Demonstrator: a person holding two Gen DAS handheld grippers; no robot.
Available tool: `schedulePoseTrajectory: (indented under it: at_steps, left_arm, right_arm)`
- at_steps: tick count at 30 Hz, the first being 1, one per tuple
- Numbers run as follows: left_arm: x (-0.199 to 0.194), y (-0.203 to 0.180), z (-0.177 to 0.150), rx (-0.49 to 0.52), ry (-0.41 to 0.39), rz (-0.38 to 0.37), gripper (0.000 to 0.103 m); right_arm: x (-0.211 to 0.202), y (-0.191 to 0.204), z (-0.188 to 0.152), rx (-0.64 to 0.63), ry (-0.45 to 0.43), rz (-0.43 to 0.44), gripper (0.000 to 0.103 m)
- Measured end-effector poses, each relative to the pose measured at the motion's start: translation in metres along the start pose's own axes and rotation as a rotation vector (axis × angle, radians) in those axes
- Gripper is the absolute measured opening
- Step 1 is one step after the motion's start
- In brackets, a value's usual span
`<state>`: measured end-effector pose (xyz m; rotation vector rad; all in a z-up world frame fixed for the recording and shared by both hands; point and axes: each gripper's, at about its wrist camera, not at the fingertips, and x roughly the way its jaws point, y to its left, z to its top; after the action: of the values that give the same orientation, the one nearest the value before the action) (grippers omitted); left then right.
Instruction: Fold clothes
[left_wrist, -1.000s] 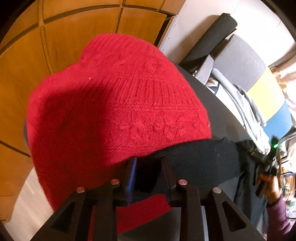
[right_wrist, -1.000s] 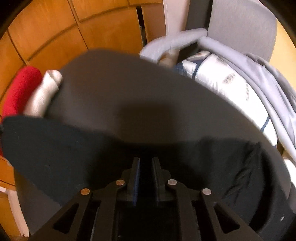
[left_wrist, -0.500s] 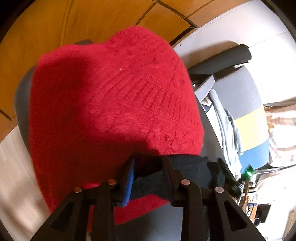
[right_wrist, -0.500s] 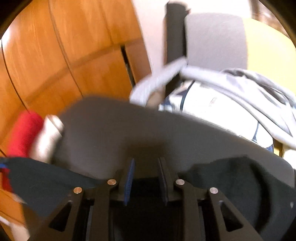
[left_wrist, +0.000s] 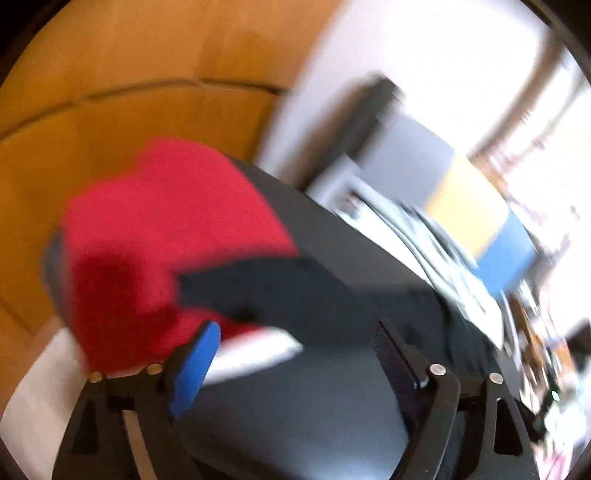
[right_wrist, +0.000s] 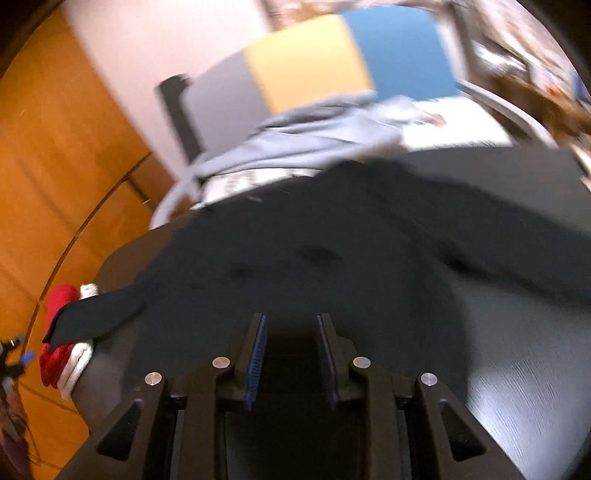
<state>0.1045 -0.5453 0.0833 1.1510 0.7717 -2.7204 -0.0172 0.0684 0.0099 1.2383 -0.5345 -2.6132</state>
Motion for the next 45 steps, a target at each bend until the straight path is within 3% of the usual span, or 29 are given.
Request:
schedulePoseTrajectory:
  at_steps: [3, 8, 13, 20, 22, 27, 29, 30, 31, 35, 37, 39, 42, 45]
  left_arm:
    - [0.047, -0.045, -0.047, 0.090, 0.163, -0.109, 0.086]
    - [0.105, -0.091, -0.125, 0.158, 0.379, -0.188, 0.086]
    - [0.113, -0.126, -0.151, 0.315, 0.350, -0.165, 0.090]
    - [0.105, -0.161, -0.191, 0.517, 0.370, -0.244, 0.095]
    - [0.110, -0.170, -0.198, 0.506, 0.377, -0.291, 0.095]
    - [0.108, -0.164, -0.200, 0.369, 0.388, -0.389, 0.095]
    - [0.113, -0.166, -0.199, 0.322, 0.400, -0.418, 0.087]
    - [0.114, -0.167, -0.199, 0.320, 0.399, -0.414, 0.078]
    - [0.111, -0.167, -0.200, 0.336, 0.393, -0.398, 0.065]
    - [0.107, -0.171, -0.206, 0.430, 0.347, -0.307, 0.041]
    - [0.108, -0.172, -0.207, 0.449, 0.338, -0.276, 0.023]
    - [0.110, -0.172, -0.206, 0.441, 0.351, -0.271, 0.009]
    - [0.104, -0.168, -0.200, 0.408, 0.352, -0.253, 0.008]
    - [0.081, -0.164, -0.189, 0.425, 0.304, -0.236, 0.008]
  right_arm:
    - [-0.045, -0.046, -0.037, 0.086, -0.005, -0.045, 0.027]
    - [-0.085, -0.077, -0.085, 0.136, 0.027, -0.082, 0.033]
    - [-0.083, -0.064, -0.122, 0.121, 0.100, -0.049, 0.036]
    - [-0.090, -0.046, -0.144, 0.070, 0.068, -0.052, 0.036]
    - [-0.090, -0.045, -0.148, 0.064, 0.066, -0.040, 0.036]
    - [-0.090, -0.041, -0.156, 0.048, 0.062, -0.010, 0.036]
    - [-0.090, -0.039, -0.159, 0.042, 0.061, 0.002, 0.036]
    - [-0.090, -0.038, -0.161, 0.039, 0.060, 0.008, 0.036]
    - [-0.090, -0.037, -0.162, 0.034, 0.059, 0.011, 0.036]
    - [-0.085, -0.022, -0.162, -0.074, 0.075, -0.073, 0.034]
    - [-0.080, -0.009, -0.162, -0.158, 0.090, -0.157, 0.024]
    - [-0.077, -0.004, -0.158, -0.176, 0.099, -0.163, 0.014]
    - [-0.081, -0.009, -0.150, -0.124, 0.091, -0.134, 0.011]
    - [-0.093, -0.021, -0.139, -0.028, 0.061, -0.077, 0.010]
